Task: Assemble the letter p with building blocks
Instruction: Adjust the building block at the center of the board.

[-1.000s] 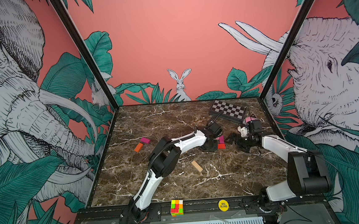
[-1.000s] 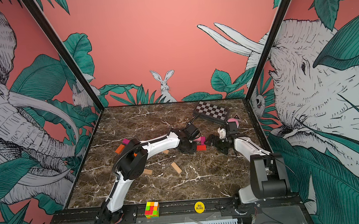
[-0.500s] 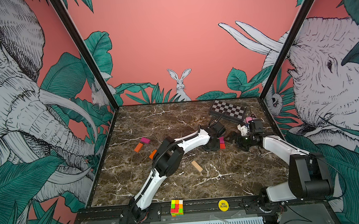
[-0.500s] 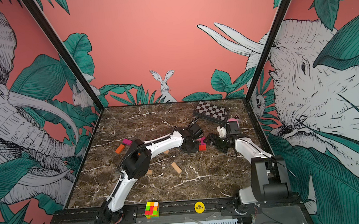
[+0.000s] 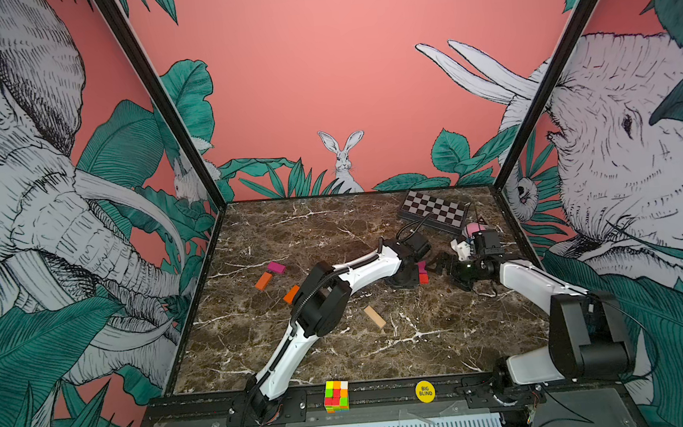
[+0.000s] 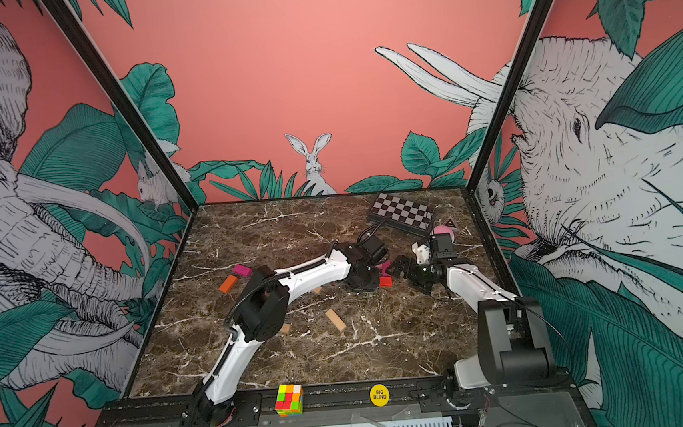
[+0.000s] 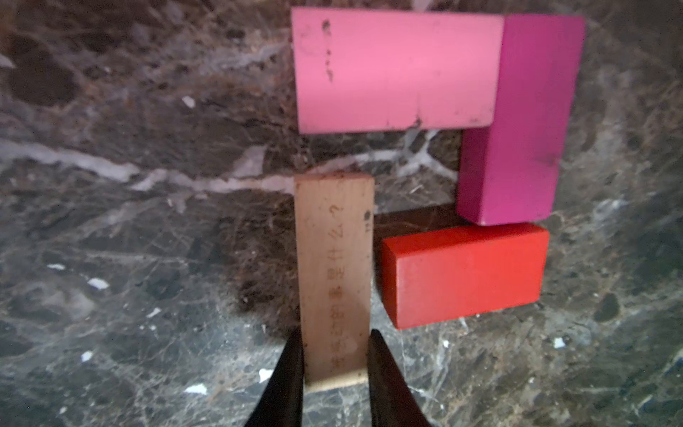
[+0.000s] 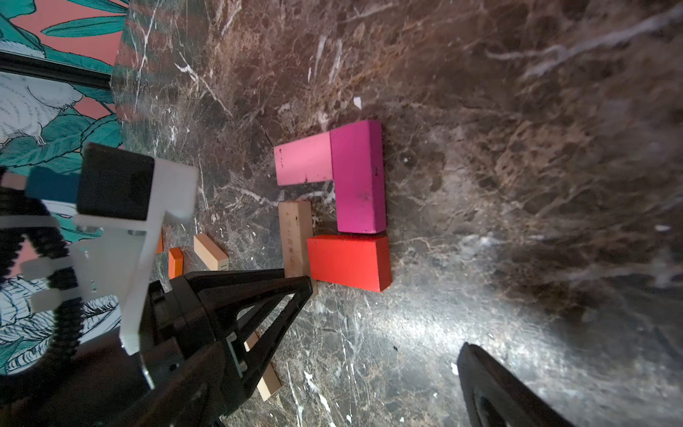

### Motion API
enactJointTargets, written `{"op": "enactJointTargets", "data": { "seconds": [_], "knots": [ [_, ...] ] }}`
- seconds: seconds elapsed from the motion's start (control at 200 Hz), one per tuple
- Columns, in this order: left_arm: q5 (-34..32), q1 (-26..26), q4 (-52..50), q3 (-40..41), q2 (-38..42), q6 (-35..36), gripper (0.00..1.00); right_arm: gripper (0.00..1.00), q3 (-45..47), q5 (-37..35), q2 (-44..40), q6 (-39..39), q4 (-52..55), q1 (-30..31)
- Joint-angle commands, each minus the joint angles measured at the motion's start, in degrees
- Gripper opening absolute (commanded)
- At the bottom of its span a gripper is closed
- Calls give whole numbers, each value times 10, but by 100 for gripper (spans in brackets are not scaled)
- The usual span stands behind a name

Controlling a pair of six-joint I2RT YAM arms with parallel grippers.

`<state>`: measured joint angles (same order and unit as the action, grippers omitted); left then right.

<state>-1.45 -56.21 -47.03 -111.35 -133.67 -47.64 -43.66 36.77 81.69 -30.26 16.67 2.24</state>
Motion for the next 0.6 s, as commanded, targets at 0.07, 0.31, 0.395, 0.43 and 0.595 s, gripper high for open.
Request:
{"op": "enactJointTargets", "data": {
  "seconds": [0.07, 0.31, 0.395, 0.43, 0.595],
  "knots": [
    [-17, -2, -51, -4, -21, -15, 10, 99, 4, 6, -12, -1, -9, -3],
    [-17, -2, -57, -21, -29, -15, 10, 99, 5, 6, -14, 1, -8, -3],
    [-18, -1, -58, -22, -31, -15, 10, 99, 5, 7, -14, 1, -8, -3],
    [-19, -1, -60, -23, -31, -16, 10, 99, 6, 7, -14, 1, -8, -3],
    [-21, 2, -62, -29, -32, -17, 10, 99, 7, 8, -14, 1, -8, -3]
  ]
}}
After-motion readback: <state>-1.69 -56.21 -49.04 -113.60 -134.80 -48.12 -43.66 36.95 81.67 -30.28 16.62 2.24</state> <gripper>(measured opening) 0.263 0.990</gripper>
